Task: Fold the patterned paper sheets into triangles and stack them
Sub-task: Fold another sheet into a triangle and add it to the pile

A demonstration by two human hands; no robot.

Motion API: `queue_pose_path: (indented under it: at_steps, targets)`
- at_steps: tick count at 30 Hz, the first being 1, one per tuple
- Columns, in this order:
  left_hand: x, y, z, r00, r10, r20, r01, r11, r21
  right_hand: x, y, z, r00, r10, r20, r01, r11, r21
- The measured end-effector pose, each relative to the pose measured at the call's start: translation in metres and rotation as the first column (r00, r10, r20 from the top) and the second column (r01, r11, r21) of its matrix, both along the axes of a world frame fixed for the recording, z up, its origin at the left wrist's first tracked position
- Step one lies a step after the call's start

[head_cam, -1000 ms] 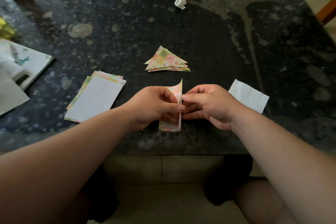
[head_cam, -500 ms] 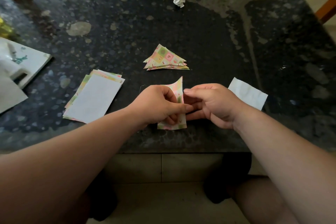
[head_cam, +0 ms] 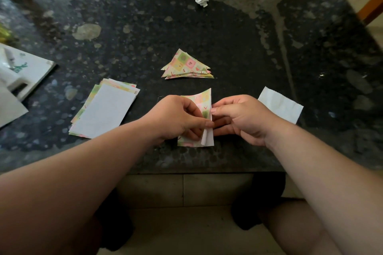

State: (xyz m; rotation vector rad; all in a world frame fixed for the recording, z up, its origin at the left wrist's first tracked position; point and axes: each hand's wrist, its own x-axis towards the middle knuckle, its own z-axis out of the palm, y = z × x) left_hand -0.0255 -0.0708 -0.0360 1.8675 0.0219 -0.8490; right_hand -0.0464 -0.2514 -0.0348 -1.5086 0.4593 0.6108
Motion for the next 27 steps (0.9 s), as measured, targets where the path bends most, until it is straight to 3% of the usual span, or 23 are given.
queue_pose_path:
  at_steps: [4, 6, 7, 9, 10, 12, 17, 23, 25, 27]
  targets:
    - [0.002, 0.001, 0.000, 0.999, -0.017, 0.037, 0.014, 0.997, 0.071, 0.001, 0.000, 0.001, 1.000, 0.005, 0.000, -0.005, 0.998, -0.068]
    - [0.003, 0.000, -0.001, 0.997, -0.027, 0.074, 0.017, 0.992, 0.127, 0.001, 0.001, 0.001, 0.996, 0.080, 0.042, -0.062, 0.946, -0.318]
    - [0.003, -0.001, -0.001, 0.996, -0.022, 0.091, 0.008, 0.989, 0.148, 0.001, 0.000, 0.001, 0.985, 0.163, 0.059, -0.111, 0.854, -0.508]
    - [0.003, -0.004, 0.001, 0.984, -0.032, 0.173, -0.006, 0.976, 0.217, 0.000, 0.003, 0.004, 0.943, 0.329, 0.045, -0.162, 0.574, -0.802]
    - [0.003, -0.005, 0.003, 0.971, -0.045, 0.235, -0.014, 0.970, 0.244, -0.002, 0.005, 0.007, 0.923, 0.383, 0.043, -0.157, 0.476, -0.865]
    - [0.006, -0.004, 0.010, 0.929, -0.070, 0.365, -0.030, 0.965, 0.261, -0.007, 0.013, 0.011, 0.887, 0.458, 0.053, -0.153, 0.402, -0.903]
    - [0.024, 0.006, 0.042, 0.826, -0.127, 0.549, -0.016, 0.969, 0.248, -0.011, 0.032, 0.007, 0.814, 0.579, -0.051, -0.325, 0.380, -0.866]
    - [0.027, 0.017, 0.055, 0.778, -0.218, 0.589, 0.029, 0.949, 0.314, -0.009, 0.032, 0.012, 0.741, 0.649, -0.175, -0.457, 0.295, -0.839]
    - [0.025, 0.019, 0.050, 0.767, -0.260, 0.587, 0.050, 0.936, 0.349, -0.010, 0.032, 0.011, 0.744, 0.654, -0.137, -0.441, 0.328, -0.835]
    - [0.024, 0.020, 0.048, 0.765, -0.261, 0.589, 0.052, 0.936, 0.348, -0.007, 0.028, 0.008, 0.804, 0.593, -0.053, -0.385, 0.451, -0.805]
